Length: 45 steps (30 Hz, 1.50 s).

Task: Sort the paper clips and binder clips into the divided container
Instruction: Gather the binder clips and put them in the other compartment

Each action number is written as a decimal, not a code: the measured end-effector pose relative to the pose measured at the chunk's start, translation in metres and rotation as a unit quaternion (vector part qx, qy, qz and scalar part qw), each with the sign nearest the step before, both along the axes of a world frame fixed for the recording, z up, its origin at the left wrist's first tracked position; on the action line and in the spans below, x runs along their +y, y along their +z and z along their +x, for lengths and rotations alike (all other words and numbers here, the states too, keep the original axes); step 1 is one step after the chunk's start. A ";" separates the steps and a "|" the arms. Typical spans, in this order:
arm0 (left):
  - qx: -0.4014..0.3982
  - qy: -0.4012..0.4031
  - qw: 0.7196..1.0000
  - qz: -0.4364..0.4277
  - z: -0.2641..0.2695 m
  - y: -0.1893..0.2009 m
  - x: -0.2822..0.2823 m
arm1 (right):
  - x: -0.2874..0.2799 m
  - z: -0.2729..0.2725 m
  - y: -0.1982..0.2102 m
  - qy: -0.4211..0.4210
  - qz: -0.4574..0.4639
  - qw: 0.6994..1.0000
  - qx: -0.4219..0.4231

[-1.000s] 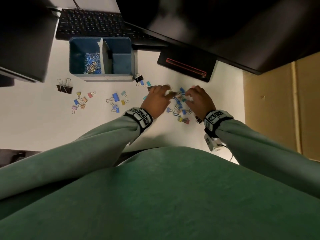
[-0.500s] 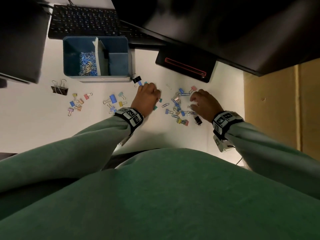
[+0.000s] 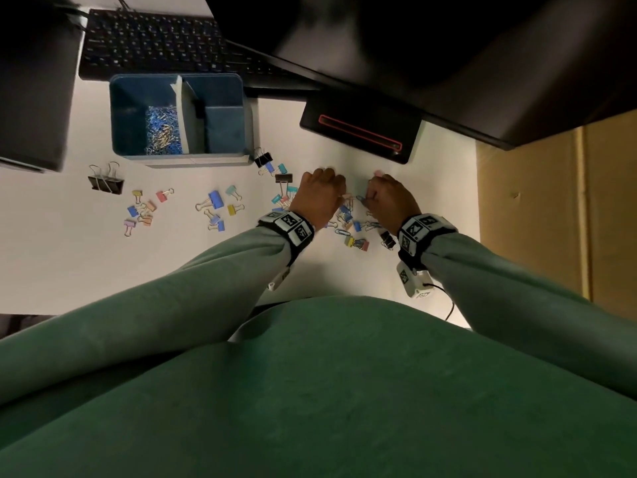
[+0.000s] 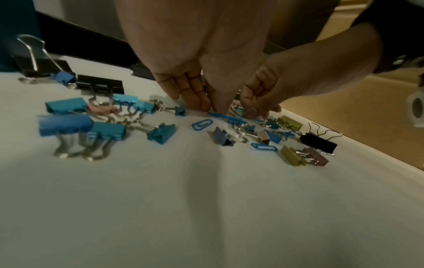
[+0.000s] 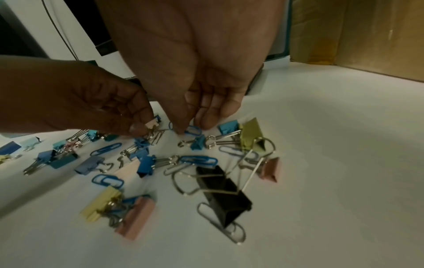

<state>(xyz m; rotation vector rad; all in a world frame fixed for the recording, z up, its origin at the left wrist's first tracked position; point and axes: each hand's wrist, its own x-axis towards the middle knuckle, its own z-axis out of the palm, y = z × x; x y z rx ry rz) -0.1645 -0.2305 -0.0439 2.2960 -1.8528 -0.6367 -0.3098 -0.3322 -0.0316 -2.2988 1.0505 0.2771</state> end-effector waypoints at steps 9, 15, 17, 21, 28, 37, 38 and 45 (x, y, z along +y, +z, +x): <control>-0.027 0.182 0.982 -0.038 0.057 0.011 0.024 | 0.021 0.017 0.004 -0.011 0.019 1.000 0.007; -0.036 0.085 0.995 -0.045 0.034 0.019 0.033 | 0.030 0.031 0.005 0.050 -0.026 0.998 0.033; -0.037 0.042 0.998 -0.022 0.018 0.017 0.038 | 0.029 0.031 0.004 0.049 -0.012 0.998 0.031; -0.032 0.034 0.999 0.013 0.006 0.008 0.043 | 0.018 0.026 0.009 -0.020 0.088 0.996 0.007; -0.027 0.034 0.998 0.053 0.006 0.007 0.034 | 0.008 0.009 0.022 -0.077 0.165 0.982 -0.042; 0.054 0.091 0.994 -0.025 0.038 0.019 -0.002 | 0.008 -0.003 0.034 -0.124 0.151 0.973 -0.119; 0.044 0.074 0.996 -0.016 0.042 0.019 -0.011 | 0.009 -0.003 0.036 -0.122 0.143 0.974 -0.124; -0.066 -0.030 0.996 0.047 0.047 0.005 -0.025 | 0.007 0.005 0.037 -0.190 0.207 0.947 -0.156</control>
